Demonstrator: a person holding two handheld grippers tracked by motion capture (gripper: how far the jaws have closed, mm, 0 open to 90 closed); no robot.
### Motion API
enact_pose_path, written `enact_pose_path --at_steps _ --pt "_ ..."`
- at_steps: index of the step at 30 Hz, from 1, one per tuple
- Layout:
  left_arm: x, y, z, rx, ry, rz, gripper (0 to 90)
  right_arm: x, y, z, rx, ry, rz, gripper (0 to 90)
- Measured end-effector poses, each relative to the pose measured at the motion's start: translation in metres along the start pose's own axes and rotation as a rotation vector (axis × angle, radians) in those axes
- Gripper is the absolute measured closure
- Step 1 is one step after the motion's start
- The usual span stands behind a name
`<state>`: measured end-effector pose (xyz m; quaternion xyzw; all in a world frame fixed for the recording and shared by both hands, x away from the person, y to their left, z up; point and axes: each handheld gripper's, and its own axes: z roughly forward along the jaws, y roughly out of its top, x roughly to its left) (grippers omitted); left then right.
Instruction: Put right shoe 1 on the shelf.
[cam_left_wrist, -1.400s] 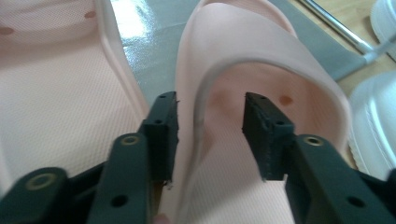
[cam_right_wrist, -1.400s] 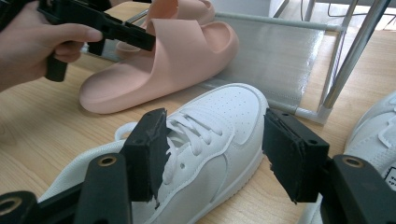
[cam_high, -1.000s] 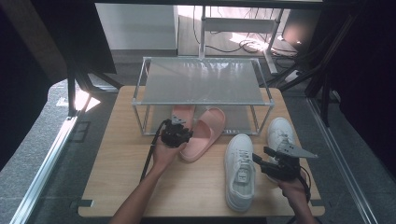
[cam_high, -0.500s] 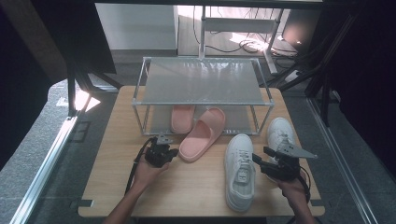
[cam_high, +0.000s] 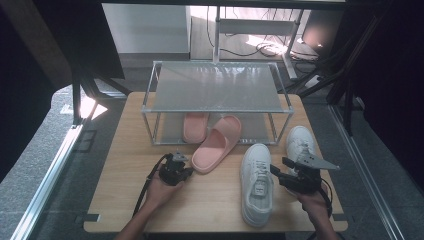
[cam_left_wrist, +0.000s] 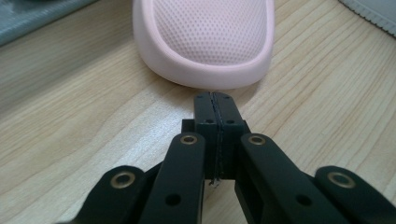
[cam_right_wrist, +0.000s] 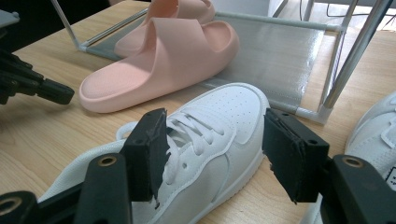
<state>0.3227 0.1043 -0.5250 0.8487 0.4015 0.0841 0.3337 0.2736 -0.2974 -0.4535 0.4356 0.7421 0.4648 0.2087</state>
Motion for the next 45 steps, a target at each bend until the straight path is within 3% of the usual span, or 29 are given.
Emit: enact_pose_path --at_steps 11,26,42,45 --pt "-0.005 0.009 0.009 0.006 -0.018 0.007 90.0 0.001 0.0 0.001 0.002 0.0 -0.003 41.2" --pt "-0.024 0.037 0.018 -0.013 -0.057 0.062 89.7 -0.001 0.0 -0.001 -0.002 0.0 0.0 41.2" --pt "-0.029 0.064 0.038 -0.014 -0.067 0.056 89.4 -0.002 0.0 -0.001 0.001 0.0 0.001 41.2" --pt "-0.03 0.068 0.042 -0.022 -0.061 0.035 89.4 -0.002 0.0 -0.001 -0.002 0.0 0.001 41.2"
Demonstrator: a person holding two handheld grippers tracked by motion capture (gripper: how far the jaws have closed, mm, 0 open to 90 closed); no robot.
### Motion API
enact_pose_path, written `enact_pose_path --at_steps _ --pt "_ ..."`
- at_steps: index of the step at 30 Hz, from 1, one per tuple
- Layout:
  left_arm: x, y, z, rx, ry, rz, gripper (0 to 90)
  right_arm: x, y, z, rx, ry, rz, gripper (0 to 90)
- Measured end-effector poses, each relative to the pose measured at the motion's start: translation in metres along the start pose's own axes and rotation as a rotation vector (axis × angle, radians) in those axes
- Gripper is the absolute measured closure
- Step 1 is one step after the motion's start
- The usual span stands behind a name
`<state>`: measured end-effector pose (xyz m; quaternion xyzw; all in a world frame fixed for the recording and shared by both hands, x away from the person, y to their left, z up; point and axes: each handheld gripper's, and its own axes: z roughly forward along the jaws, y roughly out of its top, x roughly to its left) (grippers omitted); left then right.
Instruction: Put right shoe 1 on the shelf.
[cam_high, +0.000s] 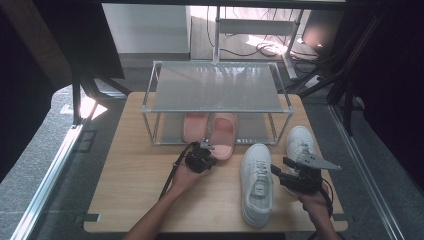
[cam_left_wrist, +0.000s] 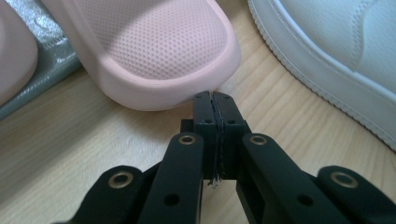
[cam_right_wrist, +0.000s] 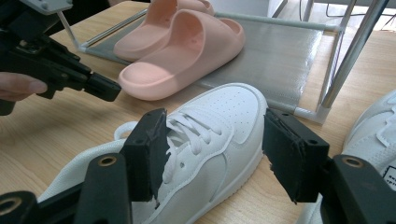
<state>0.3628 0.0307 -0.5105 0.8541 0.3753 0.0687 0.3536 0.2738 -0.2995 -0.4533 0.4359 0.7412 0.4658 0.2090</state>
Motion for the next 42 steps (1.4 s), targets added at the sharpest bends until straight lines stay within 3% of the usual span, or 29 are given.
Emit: enact_pose_path --at_steps 8,10,18,31,35,42 --pt "0.0 0.008 0.01 -0.017 0.016 -0.026 89.3 -0.001 0.0 -0.001 -0.002 -0.002 0.004 41.1" --pt "0.0 0.011 0.012 -0.01 0.021 -0.007 89.2 -0.001 0.0 -0.001 -0.003 -0.001 0.003 41.2" --pt "0.001 0.019 0.02 -0.021 0.046 -0.039 89.4 -0.003 0.001 -0.004 -0.008 -0.005 0.006 41.2" --pt "0.011 0.025 0.028 -0.028 0.074 -0.08 89.7 -0.004 0.001 -0.005 -0.012 -0.007 0.006 41.2" --pt "0.016 0.032 0.031 -0.014 0.084 -0.072 89.5 -0.004 0.001 -0.005 -0.013 -0.007 0.007 41.1" --pt "0.021 0.033 0.037 -0.035 0.108 -0.093 89.6 -0.004 0.001 -0.005 -0.014 -0.008 0.009 41.2"
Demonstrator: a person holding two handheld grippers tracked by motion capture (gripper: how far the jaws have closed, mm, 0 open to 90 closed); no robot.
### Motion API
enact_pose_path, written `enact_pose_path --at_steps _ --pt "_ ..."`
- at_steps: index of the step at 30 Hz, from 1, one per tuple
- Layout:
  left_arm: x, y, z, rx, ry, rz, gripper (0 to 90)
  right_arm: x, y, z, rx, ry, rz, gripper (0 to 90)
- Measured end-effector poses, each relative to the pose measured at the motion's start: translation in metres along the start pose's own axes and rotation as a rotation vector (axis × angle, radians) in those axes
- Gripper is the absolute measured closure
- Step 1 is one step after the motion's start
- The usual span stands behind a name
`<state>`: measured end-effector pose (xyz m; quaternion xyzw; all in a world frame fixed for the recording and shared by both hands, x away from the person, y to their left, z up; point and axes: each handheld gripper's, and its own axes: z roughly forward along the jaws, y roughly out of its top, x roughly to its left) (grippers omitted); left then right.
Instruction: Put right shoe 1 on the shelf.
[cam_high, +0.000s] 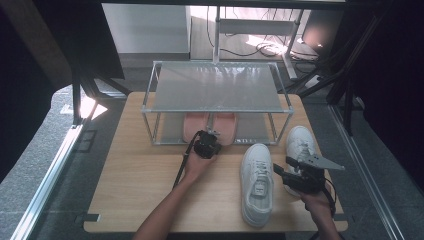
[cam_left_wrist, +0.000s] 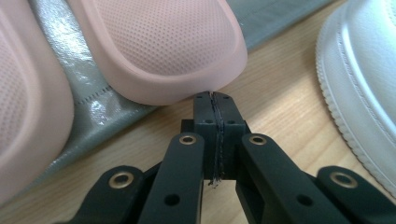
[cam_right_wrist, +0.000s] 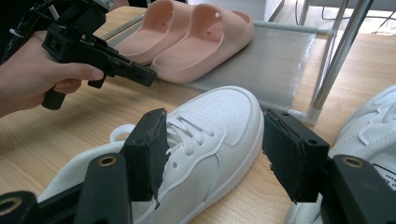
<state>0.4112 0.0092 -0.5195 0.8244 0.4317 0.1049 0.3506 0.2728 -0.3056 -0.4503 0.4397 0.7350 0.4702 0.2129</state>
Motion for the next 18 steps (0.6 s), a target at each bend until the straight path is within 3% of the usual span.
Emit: enact_pose_path --at_steps 8,18 --pt "0.003 0.002 0.006 -0.014 0.041 -0.018 89.7 0.0 0.0 0.0 0.002 0.001 -0.002 41.1" --pt "0.011 0.0 0.006 -0.018 0.052 -0.049 89.2 0.0 0.0 -0.001 0.0 0.001 -0.003 41.2"
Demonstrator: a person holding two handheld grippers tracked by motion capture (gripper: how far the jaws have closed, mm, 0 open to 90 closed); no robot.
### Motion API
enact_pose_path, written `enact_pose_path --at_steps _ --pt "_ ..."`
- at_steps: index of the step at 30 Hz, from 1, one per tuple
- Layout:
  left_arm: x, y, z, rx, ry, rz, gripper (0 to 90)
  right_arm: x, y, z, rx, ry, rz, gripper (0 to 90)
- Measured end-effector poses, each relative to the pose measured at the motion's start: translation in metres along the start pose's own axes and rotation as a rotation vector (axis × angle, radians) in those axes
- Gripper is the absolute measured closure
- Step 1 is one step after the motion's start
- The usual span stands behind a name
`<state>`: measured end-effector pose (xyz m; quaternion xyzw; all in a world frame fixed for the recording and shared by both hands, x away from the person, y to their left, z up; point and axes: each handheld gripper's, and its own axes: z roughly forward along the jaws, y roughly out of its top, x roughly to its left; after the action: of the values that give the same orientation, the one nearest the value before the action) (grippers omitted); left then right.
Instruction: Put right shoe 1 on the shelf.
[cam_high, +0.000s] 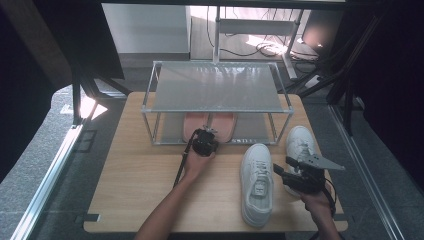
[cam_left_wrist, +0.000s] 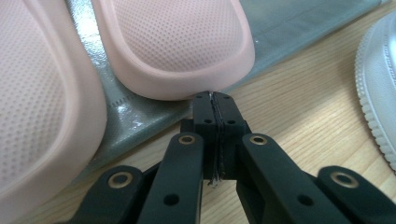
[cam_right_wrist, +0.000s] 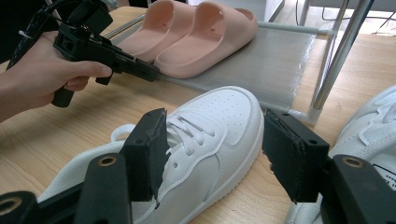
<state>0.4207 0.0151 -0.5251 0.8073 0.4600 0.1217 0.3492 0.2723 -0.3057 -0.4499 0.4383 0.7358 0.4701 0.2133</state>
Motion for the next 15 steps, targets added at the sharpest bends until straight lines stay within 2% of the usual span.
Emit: enact_pose_path --at_steps 13,15 --pt "0.0055 -0.0015 -0.002 -0.007 0.008 -0.016 87.5 -0.0004 -0.0002 -0.0001 -0.003 -0.002 0.001 41.2" --pt "0.0057 -0.0021 -0.0025 -0.013 -0.001 -0.015 87.2 -0.0002 -0.0004 0.0002 0.0 -0.001 0.002 41.1"
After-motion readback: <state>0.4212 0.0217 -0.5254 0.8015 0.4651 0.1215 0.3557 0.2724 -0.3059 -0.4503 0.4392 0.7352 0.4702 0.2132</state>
